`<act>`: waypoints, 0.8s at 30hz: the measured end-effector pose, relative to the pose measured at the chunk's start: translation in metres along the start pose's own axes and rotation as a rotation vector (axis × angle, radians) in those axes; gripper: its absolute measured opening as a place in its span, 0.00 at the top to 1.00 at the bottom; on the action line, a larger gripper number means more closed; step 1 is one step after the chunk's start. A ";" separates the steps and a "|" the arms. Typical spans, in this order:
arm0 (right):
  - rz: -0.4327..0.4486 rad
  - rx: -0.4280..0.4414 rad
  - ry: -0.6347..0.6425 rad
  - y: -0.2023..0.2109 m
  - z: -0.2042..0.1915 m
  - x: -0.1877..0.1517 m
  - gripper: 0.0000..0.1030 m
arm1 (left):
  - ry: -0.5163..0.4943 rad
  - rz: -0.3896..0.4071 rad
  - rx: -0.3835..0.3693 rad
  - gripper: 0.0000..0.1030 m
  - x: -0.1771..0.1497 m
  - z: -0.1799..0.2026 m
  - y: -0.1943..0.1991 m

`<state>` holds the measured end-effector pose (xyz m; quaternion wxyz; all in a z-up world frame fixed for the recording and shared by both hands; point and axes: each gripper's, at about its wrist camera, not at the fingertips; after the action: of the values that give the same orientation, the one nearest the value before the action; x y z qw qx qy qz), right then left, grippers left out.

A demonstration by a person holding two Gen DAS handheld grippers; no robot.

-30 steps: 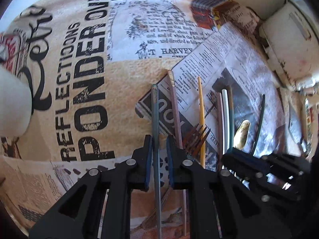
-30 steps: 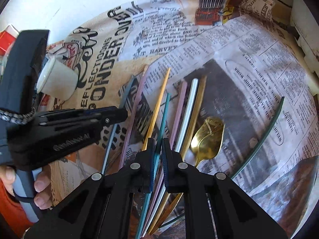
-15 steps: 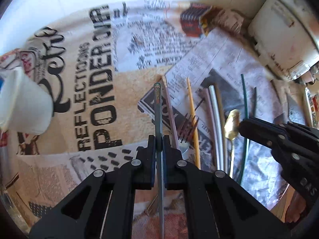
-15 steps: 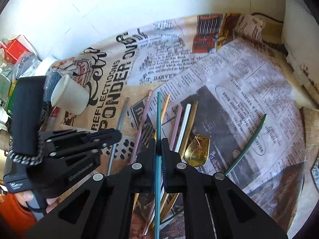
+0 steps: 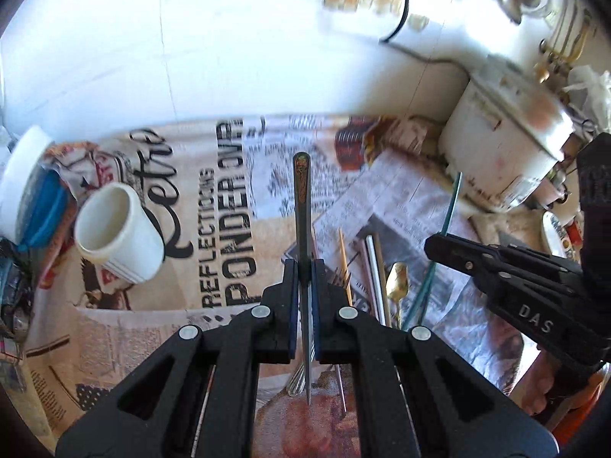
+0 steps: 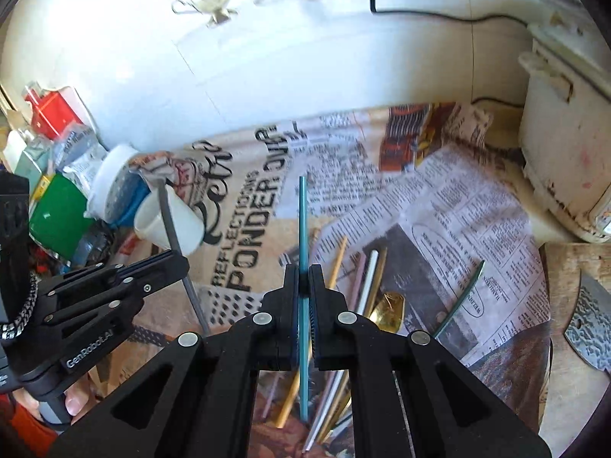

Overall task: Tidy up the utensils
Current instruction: 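Lift both held sticks and carry them over the white cup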

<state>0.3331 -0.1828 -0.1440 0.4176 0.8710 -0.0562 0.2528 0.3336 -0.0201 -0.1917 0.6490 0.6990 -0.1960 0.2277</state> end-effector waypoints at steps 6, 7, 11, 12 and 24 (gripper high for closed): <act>0.063 -0.013 0.046 0.008 -0.026 0.011 0.95 | 0.010 0.099 -0.007 0.96 0.008 -0.018 0.034; 0.074 -0.015 0.052 0.009 -0.031 0.014 0.95 | 0.014 0.110 -0.013 0.96 0.010 -0.022 0.037; 0.112 -0.011 0.076 0.009 -0.051 0.025 0.95 | 0.032 0.164 -0.014 0.96 0.018 -0.041 0.052; 0.121 -0.012 0.085 0.009 -0.056 0.028 0.95 | 0.038 0.179 -0.015 0.96 0.020 -0.046 0.057; 0.213 0.035 0.200 -0.005 -0.128 0.071 0.95 | 0.159 0.321 0.058 0.96 0.050 -0.133 0.090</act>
<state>0.3461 -0.0744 -0.0459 0.3768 0.8377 -0.1021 0.3820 0.3149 0.1064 -0.0822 0.5973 0.6569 -0.2468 0.3884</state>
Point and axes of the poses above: each gripper's, at about its wrist camera, not at the fingertips, and y roughly against the way its jaws point, z to its right, x to its top, and after that the axes turned 14 degrees about x, right-handed
